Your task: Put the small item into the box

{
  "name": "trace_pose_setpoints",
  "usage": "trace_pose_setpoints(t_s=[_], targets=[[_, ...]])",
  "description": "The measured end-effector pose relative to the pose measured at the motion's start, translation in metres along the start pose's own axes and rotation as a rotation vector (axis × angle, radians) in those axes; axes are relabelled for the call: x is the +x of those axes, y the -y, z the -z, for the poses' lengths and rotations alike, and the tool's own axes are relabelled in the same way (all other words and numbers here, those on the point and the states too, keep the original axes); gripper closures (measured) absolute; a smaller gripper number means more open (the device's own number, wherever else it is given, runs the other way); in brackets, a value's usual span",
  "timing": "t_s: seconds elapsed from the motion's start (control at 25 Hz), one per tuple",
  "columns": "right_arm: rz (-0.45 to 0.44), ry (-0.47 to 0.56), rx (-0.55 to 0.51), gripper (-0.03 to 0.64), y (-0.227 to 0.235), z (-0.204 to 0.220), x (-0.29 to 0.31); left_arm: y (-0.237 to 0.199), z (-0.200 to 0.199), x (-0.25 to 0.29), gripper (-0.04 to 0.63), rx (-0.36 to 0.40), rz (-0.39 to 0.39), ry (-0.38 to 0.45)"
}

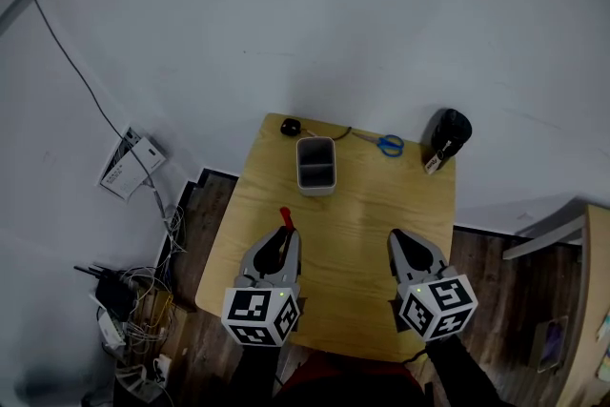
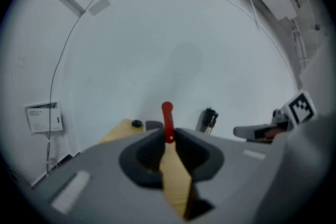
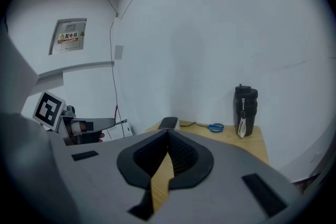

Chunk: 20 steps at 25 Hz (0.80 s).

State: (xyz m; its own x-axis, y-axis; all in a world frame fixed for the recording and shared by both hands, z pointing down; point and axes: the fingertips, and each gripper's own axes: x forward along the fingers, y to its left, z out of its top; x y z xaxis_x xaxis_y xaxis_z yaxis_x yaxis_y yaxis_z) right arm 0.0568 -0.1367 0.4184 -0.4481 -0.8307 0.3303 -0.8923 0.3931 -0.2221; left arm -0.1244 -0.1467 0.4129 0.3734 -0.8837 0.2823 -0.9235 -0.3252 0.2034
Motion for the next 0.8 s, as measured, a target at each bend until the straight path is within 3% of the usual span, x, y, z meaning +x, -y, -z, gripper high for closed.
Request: trace_pose_setpoints(t_s=[0.8], targets=[[-0.051,-0.081,-0.005,0.609,0.014,0.009,0.087,-0.012,0.015,0.091,0.532,0.032,0.0,-0.078]])
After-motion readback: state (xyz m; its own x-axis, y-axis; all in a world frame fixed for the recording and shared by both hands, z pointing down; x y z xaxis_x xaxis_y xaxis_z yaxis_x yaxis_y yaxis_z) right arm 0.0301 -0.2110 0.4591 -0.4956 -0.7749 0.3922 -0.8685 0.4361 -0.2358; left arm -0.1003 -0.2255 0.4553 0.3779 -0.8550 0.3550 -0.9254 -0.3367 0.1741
